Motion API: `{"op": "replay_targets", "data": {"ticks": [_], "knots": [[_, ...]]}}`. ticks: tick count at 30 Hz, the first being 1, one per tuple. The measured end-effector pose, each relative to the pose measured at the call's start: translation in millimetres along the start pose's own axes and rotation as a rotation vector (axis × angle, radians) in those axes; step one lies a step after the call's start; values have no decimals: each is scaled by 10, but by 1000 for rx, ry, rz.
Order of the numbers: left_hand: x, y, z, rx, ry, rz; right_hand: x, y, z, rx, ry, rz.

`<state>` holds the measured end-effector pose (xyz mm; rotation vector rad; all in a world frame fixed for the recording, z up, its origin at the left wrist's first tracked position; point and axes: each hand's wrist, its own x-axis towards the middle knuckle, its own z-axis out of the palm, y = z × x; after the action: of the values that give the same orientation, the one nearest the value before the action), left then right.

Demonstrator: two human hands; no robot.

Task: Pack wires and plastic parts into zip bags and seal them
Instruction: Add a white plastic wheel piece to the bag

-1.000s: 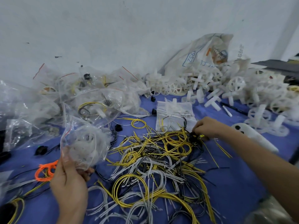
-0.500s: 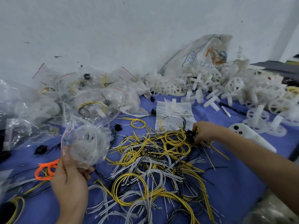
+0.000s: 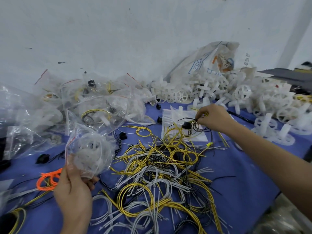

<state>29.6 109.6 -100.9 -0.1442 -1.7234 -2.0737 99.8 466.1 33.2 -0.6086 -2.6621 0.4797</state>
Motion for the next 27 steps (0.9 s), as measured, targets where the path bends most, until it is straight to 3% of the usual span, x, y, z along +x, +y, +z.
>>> {"op": "replay_targets", "data": {"ticks": [8, 12, 13, 17, 19, 22, 23, 27], "knots": [[-4, 41, -6, -48, -9, -19, -47, -102, 25, 214, 72, -49], [4, 23, -15, -36, -1, -24, -93, -113, 50, 446, 302, -31], [1, 24, -12, -36, 1, -25, -79, -101, 50, 448, 296, -29], [4, 27, -1, -36, 11, -26, 11, -48, 8, 344, -114, 63], [5, 24, 0, -34, 10, -31, 61, 7, -29, 275, -50, 82], [0, 24, -8, -28, 13, -29, 42, 27, -28, 116, -156, 30], [-3, 29, -1, -34, 12, -29, 35, 48, -25, 182, -107, 51], [-8, 34, 4, -25, 16, -31, 3, 100, -152, 692, 408, 149]]}}
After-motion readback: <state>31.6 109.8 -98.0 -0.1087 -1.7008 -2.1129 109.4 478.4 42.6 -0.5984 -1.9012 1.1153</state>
